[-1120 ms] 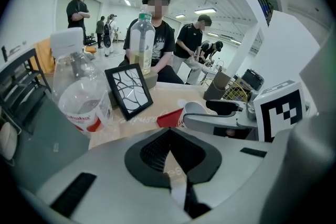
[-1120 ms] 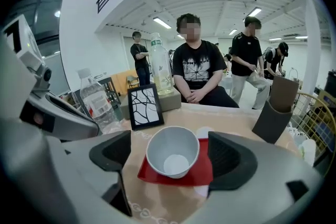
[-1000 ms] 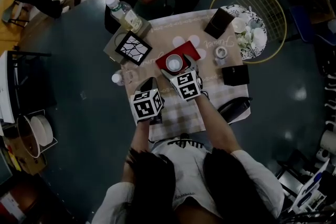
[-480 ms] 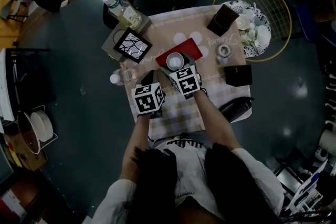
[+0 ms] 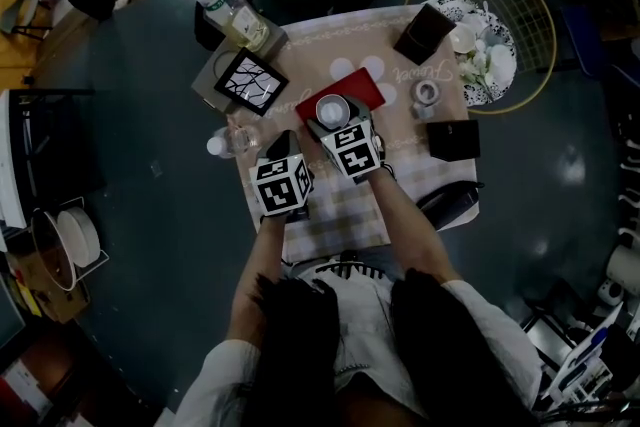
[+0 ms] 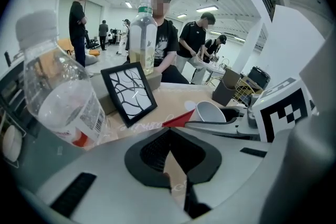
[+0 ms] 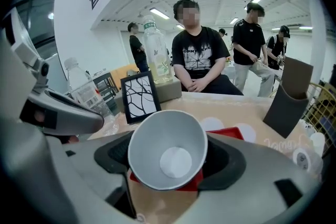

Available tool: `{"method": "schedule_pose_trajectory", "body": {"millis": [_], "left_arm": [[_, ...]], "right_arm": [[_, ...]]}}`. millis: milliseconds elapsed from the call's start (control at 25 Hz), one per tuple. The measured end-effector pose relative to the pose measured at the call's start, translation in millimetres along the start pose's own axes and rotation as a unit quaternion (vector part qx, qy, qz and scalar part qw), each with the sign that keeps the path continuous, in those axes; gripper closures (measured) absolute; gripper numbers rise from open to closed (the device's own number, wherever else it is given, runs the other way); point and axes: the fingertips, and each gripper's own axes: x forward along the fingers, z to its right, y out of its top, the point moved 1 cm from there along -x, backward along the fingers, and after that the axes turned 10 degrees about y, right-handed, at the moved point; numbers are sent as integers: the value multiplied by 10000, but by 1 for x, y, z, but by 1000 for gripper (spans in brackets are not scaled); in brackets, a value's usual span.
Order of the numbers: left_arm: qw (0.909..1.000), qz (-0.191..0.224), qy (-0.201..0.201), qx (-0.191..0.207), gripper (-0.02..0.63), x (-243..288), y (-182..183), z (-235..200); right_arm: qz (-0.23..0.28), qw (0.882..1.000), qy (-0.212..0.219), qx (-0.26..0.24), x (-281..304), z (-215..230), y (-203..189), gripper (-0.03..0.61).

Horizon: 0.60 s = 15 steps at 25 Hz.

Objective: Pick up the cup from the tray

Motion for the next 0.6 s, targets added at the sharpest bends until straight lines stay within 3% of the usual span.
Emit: {"method": "schedule_pose_trajectory", "body": {"millis": [320,600], "left_arm": [[9998,41,-185,2,605,-5,-4,16],[9982,0,-538,263,606,-11,-13,47]], "right_arm": [[125,9998,-166,44,-31,-1,-3,215],[197,9984,-489,203,-72,12,-23,215]]}}
